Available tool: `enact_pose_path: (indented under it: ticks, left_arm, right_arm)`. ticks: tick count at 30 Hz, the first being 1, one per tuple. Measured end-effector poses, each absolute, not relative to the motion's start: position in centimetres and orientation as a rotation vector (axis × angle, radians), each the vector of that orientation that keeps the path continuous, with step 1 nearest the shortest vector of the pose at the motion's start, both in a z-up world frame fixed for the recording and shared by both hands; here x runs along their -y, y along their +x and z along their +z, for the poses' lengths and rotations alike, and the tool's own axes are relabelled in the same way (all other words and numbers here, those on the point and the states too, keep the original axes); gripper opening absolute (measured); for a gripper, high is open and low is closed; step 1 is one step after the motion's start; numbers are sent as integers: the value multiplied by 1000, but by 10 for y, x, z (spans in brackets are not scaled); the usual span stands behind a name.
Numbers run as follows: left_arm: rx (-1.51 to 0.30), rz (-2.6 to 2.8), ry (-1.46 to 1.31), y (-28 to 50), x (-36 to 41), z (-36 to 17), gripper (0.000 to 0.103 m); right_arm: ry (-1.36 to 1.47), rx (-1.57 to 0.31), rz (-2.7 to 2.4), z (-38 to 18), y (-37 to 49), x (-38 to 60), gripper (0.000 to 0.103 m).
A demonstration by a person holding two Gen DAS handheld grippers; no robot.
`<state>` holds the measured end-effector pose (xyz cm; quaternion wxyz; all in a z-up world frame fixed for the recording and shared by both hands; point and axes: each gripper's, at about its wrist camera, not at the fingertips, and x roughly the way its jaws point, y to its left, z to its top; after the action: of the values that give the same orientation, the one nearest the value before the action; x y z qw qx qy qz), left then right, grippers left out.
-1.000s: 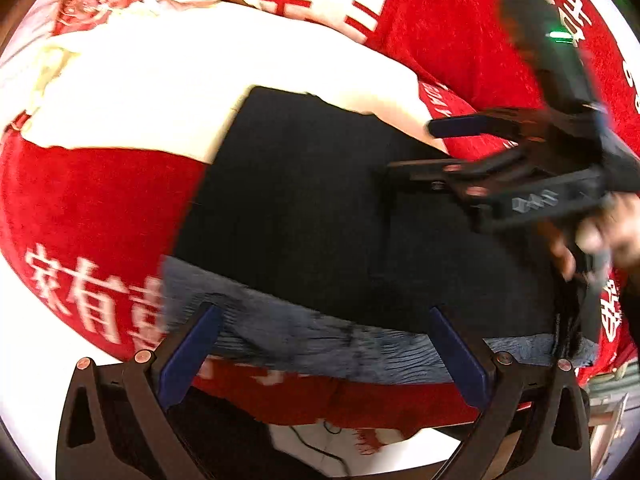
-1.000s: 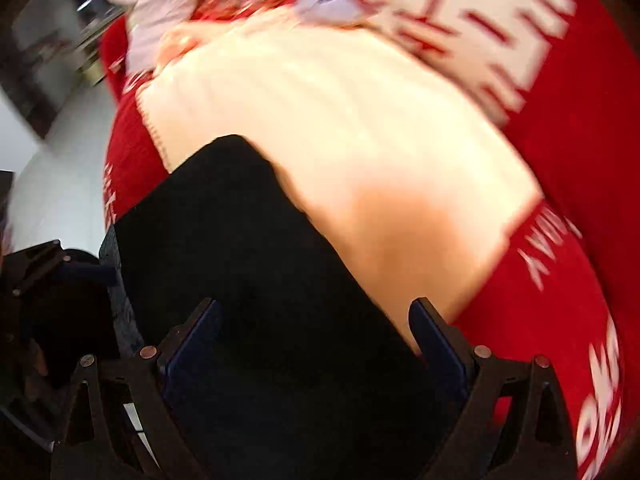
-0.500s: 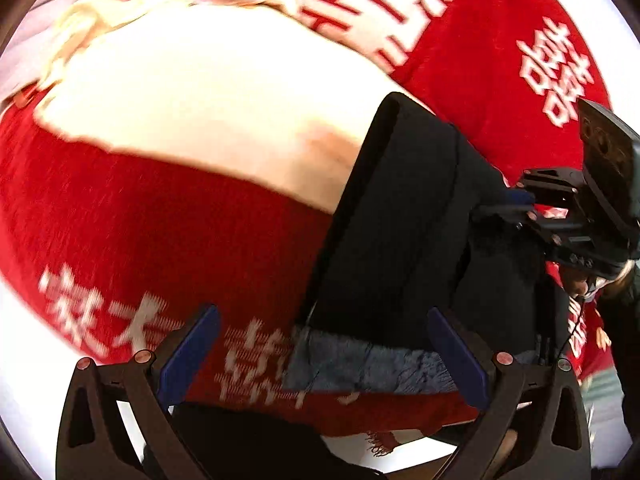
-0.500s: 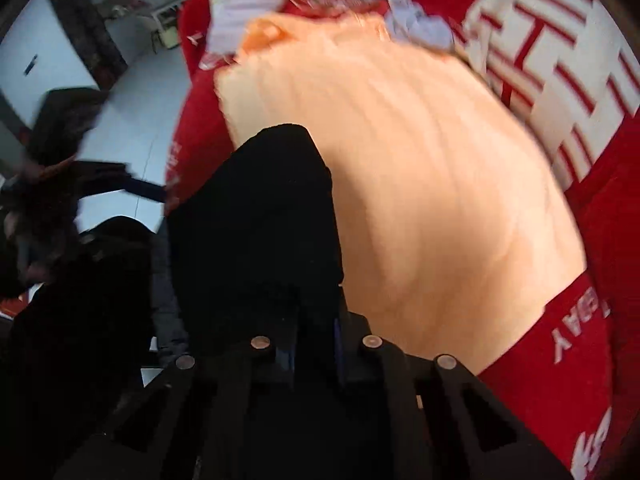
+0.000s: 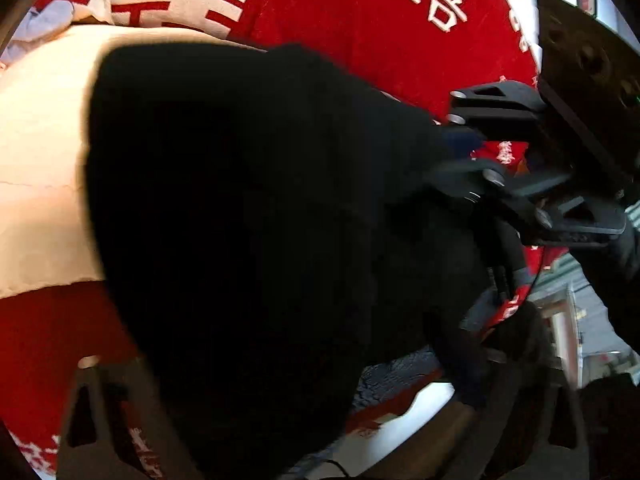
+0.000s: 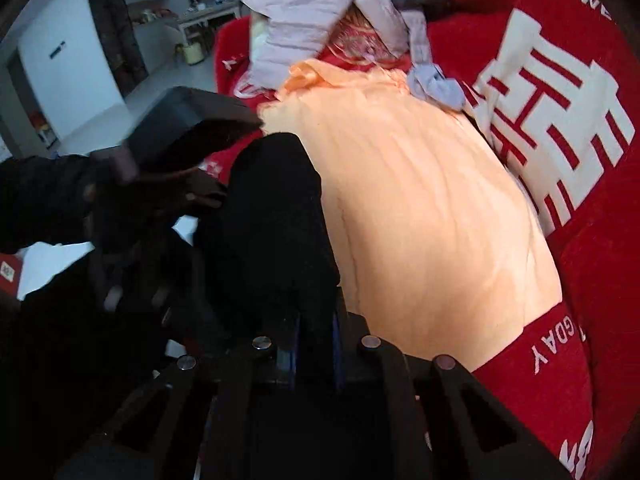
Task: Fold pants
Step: 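Grasp the lifted trousers with the left gripper while the right gripper holds them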
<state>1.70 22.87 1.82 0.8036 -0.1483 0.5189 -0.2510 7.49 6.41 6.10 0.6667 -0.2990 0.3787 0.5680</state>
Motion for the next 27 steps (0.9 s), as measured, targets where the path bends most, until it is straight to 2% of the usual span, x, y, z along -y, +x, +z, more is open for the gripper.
enact_pose_path:
  ticks: [1, 2, 3, 5, 7, 9, 14, 17, 18, 19, 21, 27]
  left_arm:
    - [-1123, -513, -327, 17, -232, 19, 49]
    - [-1148, -491, -347, 17, -238, 18, 31]
    - [-1173, -481, -373, 17, -243, 16, 29]
    - [-1216, -456, -381, 16, -244, 13, 28]
    - [-1221, -428, -343, 23, -237, 15, 27]
    - [-1209, -411, -302, 29, -231, 21, 27]
    - [-1194, -384, -230, 22, -221, 42, 26]
    - [-1194, -368, -204, 21, -205, 60, 26]
    - [-1190, -364, -199, 20, -204, 65, 25]
    - [-1184, -356, -188, 19, -201, 71, 25]
    - [-1189, -346, -186, 18, -197, 75, 25]
    - [-1198, -322, -164, 17, -181, 95, 25]
  right_arm:
    - [-667, -877, 1257, 57, 80, -66, 16]
    - [-650, -905, 1230, 55, 86, -66, 23]
    - [-627, -927, 1208, 56, 91, -63, 25]
    - [-589, -940, 1178, 64, 98, -51, 28]
    - [-611, -927, 1160, 71, 95, -32, 39]
    - [-733, -911, 1119, 70, 84, -8, 57]
    - [-858, -1032, 1087, 43, 62, 44, 58]
    - [-1054, -1022, 996, -1, 50, 50, 57]
    - [-1022, -1008, 992, -8, 53, 52, 65]
    - [-965, -1003, 1006, -4, 59, 54, 66]
    - [-915, -1070, 999, -1, 70, 56, 67]
    - [-949, -1075, 1117, 2, 55, 55, 67]
